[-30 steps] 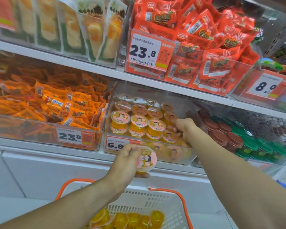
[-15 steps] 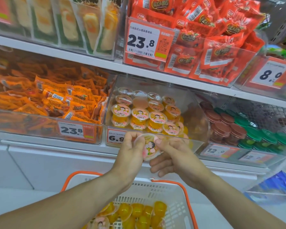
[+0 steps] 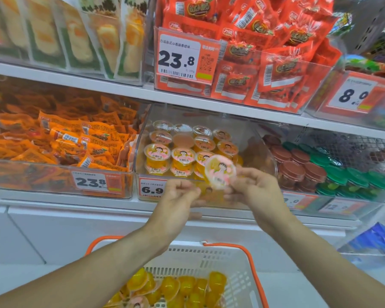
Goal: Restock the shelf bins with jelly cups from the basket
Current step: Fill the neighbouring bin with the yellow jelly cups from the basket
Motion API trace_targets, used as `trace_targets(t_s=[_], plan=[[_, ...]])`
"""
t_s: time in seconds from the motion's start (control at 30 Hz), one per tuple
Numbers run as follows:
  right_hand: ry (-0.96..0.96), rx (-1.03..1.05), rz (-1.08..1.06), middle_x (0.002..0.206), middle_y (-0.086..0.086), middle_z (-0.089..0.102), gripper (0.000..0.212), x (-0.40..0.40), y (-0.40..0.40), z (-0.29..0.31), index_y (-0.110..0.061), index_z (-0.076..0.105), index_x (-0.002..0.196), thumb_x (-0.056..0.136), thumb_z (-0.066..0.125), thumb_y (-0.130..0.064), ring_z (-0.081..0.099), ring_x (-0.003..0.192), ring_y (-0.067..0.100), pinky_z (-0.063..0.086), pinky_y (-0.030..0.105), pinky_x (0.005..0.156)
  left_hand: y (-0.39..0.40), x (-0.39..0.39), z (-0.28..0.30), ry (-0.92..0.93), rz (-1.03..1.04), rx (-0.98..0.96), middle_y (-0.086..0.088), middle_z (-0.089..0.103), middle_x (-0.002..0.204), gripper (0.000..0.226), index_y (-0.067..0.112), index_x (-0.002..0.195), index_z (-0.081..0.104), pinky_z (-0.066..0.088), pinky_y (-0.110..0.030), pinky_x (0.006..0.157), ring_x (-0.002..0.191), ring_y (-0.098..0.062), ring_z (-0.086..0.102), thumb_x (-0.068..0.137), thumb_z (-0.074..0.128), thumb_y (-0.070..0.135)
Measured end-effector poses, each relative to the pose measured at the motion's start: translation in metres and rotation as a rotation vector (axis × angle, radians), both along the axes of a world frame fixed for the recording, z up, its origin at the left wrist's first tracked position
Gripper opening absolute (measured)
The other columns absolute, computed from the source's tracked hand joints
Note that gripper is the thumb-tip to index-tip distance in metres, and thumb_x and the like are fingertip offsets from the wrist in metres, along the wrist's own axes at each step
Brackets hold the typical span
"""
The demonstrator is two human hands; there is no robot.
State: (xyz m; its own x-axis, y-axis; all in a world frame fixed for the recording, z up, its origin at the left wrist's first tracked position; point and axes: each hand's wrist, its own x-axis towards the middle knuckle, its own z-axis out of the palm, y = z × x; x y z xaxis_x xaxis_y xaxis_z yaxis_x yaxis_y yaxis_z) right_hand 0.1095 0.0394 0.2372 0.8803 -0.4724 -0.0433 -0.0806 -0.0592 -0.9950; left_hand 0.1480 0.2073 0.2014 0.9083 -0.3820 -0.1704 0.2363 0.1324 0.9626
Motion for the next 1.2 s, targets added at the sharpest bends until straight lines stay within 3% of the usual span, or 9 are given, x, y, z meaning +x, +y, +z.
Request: trace_targets(t_s=[0.23, 0.33, 0.4, 0.47, 0.63, 0.77, 0.93, 1.03, 1.2], plan=[[0.219, -0.475, -0.162, 0.057, 0.003, 0.068, 0.02, 0.062, -0.058, -0.002, -0.015, 0.071, 0.097, 0.089, 0.057, -0.003, 0.06, 0.044, 0.012, 0.05, 0.028, 0.054, 0.012, 0.015, -0.002, -0.091, 0.047, 0.088, -0.009, 0.065, 0.115, 0.043, 0.018, 0.133, 0.042, 0.057, -0.037, 0.076, 0.096, -0.022, 0.07, 0.096, 0.054, 0.001], [0.393, -0.559, -0.161, 0.067, 0.01, 0.073, 0.016, 0.079, -0.069, -0.018, -0.01, 0.073, 0.083, 0.085, 0.057, -0.007, 0.069, 0.061, 0.023, 0.061, 0.038, 0.069, 0.011, 0.016, -0.004, -0.093, 0.034, 0.101, -0.009, 0.064, 0.117, 0.043, 0.021, 0.129, 0.044, 0.055, -0.033, 0.075, 0.099, -0.022, 0.068, 0.093, 0.058, 0.0], [0.478, -0.633, -0.15, 0.089, 0.017, 0.074, 0.019, 0.085, -0.07, -0.021, -0.004, 0.069, 0.098, 0.086, 0.056, -0.011, 0.072, 0.08, 0.03, 0.06, 0.038, 0.075, 0.011, 0.015, -0.006, -0.1, 0.03, 0.102, -0.01, 0.063, 0.117, 0.041, 0.023, 0.123, 0.046, 0.055, -0.035, 0.077, 0.1, -0.024, 0.068, 0.093, 0.059, -0.001], [0.512, -0.677, -0.172, 0.113, 0.022, 0.067, 0.042, 0.089, -0.068, -0.019, -0.001, 0.05, 0.128, 0.088, 0.052, -0.011, 0.07, 0.096, 0.034, 0.058, 0.04, 0.082, 0.011, 0.017, -0.008, -0.109, 0.03, 0.094, -0.011, 0.063, 0.117, 0.04, 0.024, 0.12, 0.048, 0.055, -0.038, 0.078, 0.1, -0.026, 0.068, 0.091, 0.059, -0.002], [0.531, -0.746, -0.176, 0.132, 0.028, 0.053, 0.056, 0.09, -0.063, -0.015, 0.002, 0.032, 0.144, 0.092, 0.05, -0.007, 0.064, 0.106, 0.043, 0.056, 0.049, 0.089, 0.011, 0.02, -0.012, -0.122, 0.028, 0.075, -0.012, 0.063, 0.116, 0.04, 0.029, 0.112, 0.048, 0.055, -0.036, 0.075, 0.101, -0.027, 0.067, 0.091, 0.06, -0.003], [0.513, -0.833, -0.165, 0.131, 0.027, 0.053, 0.052, 0.087, -0.059, -0.011, 0.004, 0.035, 0.137, 0.098, 0.054, -0.023, 0.059, 0.112, 0.041, 0.049, 0.038, 0.087, 0.01, 0.021, -0.014, -0.128, 0.026, 0.067, -0.012, 0.063, 0.115, 0.041, 0.029, 0.112, 0.048, 0.054, -0.034, 0.072, 0.102, -0.028, 0.066, 0.091, 0.06, -0.004], [0.465, -1.16, -0.048, 0.136, 0.016, 0.037, 0.053, 0.082, -0.054, 0.001, -0.015, 0.046, 0.135, 0.093, 0.058, -0.045, 0.054, 0.114, 0.042, 0.047, 0.044, 0.091, 0.01, 0.022, -0.016, -0.141, 0.029, 0.067, -0.013, 0.062, 0.115, 0.042, 0.031, 0.109, 0.048, 0.054, -0.03, 0.068, 0.104, -0.031, 0.064, 0.09, 0.06, -0.005], [0.535, -1.122, 0.144, 0.141, 0.013, 0.04, 0.053, 0.084, -0.055, 0.001, -0.027, 0.051, 0.141, 0.092, 0.06, -0.044, 0.047, 0.126, 0.037, 0.041, 0.043, 0.107, 0.01, 0.022, -0.017, -0.145, 0.028, 0.07, -0.013, 0.062, 0.114, 0.042, 0.03, 0.11, 0.048, 0.054, -0.031, 0.068, 0.104, -0.031, 0.064, 0.089, 0.06, -0.004], [0.472, -1.096, 0.116, 0.138, 0.013, 0.044, 0.056, 0.087, -0.055, -0.011, -0.024, 0.052, 0.142, 0.09, 0.065, -0.041, 0.048, 0.125, 0.037, 0.041, 0.041, 0.107, 0.01, 0.021, -0.017, -0.152, 0.032, 0.075, -0.013, 0.061, 0.114, 0.042, 0.03, 0.111, 0.048, 0.054, -0.031, 0.067, 0.104, -0.032, 0.064, 0.089, 0.06, -0.005]])
